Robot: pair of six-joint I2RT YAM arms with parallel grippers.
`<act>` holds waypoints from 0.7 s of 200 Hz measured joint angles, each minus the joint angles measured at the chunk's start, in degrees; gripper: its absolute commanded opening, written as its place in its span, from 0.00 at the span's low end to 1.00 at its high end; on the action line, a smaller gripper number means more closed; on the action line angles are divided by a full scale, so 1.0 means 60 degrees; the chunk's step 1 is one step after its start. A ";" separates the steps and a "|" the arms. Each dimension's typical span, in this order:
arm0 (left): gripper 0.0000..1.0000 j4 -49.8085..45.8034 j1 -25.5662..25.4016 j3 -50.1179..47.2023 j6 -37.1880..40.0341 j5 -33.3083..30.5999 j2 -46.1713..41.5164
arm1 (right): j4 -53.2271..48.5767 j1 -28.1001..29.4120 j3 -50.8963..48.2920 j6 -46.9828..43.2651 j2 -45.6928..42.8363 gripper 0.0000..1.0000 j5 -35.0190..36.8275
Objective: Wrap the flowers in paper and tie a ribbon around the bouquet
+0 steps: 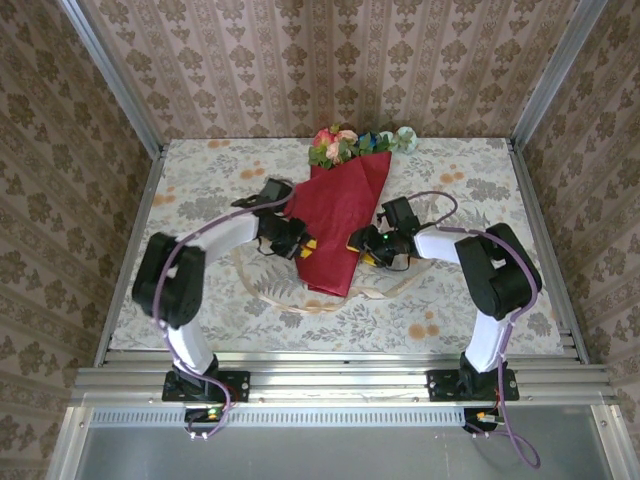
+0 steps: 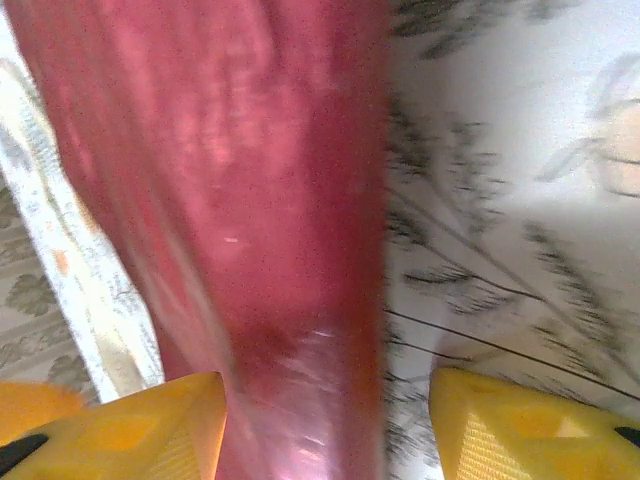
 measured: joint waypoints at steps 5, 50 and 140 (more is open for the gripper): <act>0.08 0.0073 -0.0076 0.0073 0.0029 0.0055 0.0306 | 0.0229 0.0076 -0.0036 0.0073 0.0069 0.58 -0.0095; 0.03 0.0098 -0.0120 -0.0040 0.0510 -0.0146 0.1162 | 0.1891 0.0470 -0.0117 0.0841 0.0514 0.58 -0.0608; 0.08 0.0546 -0.0106 -0.0597 0.0943 -0.0419 0.0725 | 0.2412 0.1126 0.0288 0.1122 0.1231 0.22 -0.0561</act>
